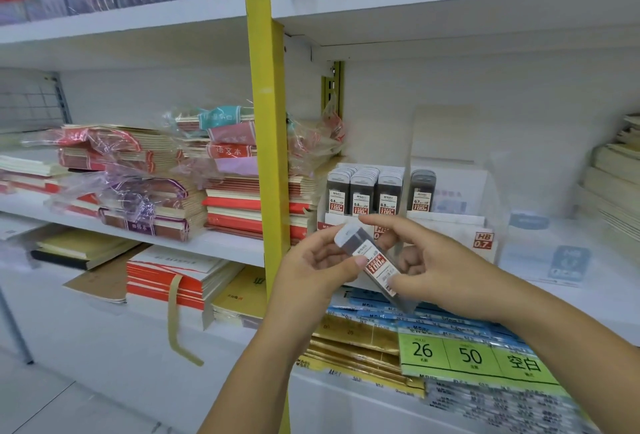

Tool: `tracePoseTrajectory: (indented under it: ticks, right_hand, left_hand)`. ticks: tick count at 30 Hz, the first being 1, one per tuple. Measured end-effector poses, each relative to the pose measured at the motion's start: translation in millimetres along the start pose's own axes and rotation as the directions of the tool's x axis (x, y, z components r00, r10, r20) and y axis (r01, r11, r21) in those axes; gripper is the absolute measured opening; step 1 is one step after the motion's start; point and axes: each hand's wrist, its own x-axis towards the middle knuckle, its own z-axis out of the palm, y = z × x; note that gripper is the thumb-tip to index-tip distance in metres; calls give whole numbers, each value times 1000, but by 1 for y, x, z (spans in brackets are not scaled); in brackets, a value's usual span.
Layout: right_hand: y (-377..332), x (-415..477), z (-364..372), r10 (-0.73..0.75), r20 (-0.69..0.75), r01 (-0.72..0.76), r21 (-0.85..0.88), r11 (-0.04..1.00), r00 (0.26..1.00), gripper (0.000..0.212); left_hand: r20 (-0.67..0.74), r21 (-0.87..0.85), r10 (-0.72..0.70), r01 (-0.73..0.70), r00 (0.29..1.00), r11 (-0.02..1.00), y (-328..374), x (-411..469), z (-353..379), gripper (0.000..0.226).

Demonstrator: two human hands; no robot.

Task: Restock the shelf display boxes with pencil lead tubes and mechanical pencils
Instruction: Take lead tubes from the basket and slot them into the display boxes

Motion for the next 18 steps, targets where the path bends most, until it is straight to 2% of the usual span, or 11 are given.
tracePoseTrajectory:
  ticks: [2, 4, 6, 7, 9, 11, 12, 15, 17, 18]
  right_hand:
    - [-3, 2, -3, -9, 40, 10, -25, 1000, 999, 84]
    - [-7, 6, -8, -32, 4, 32, 20, 999, 999, 87]
    - [-12, 14, -13, -64, -155, 80, 102, 992, 986, 84]
    - [-14, 18, -17, -93, -278, 129, 111, 985, 956, 78]
    - [-19, 28, -27, -218, -493, 235, -28, 972, 842, 63]
    - [-23, 37, -36, -354, -555, 240, -269, 933, 752, 54]
    - [-25, 41, -39, -394, -546, 210, -369, 906, 740, 52]
    - [-24, 51, -42, -390, -466, 60, -578, 814, 794, 48]
    - [-20, 55, -41, -324, -436, -19, -619, 785, 840, 42]
    - [-17, 56, -40, -277, -433, -39, -592, 805, 858, 39]
  left_hand:
    - [-15, 83, 50, -49, 999, 995, 2, 2, 4, 31]
    - [-92, 213, 110, -89, 990, 973, 0, 5, 7, 25]
    - [-137, 413, 219, -145, 966, 899, -6, 10, 7, 33]
    - [-115, 542, 281, -177, 953, 821, -9, 12, 7, 40]
    - [3, 743, 344, -233, 939, 628, -16, 16, 6, 55]
    - [93, 825, 333, -260, 938, 502, -25, 18, 5, 64]
    - [112, 838, 325, -265, 939, 477, -29, 19, 4, 66]
    - [107, 838, 335, -266, 936, 476, -35, 21, 2, 67]
    - [94, 828, 354, -270, 930, 492, -37, 22, 2, 66]
    - [90, 825, 360, -272, 929, 496, -37, 23, 2, 65]
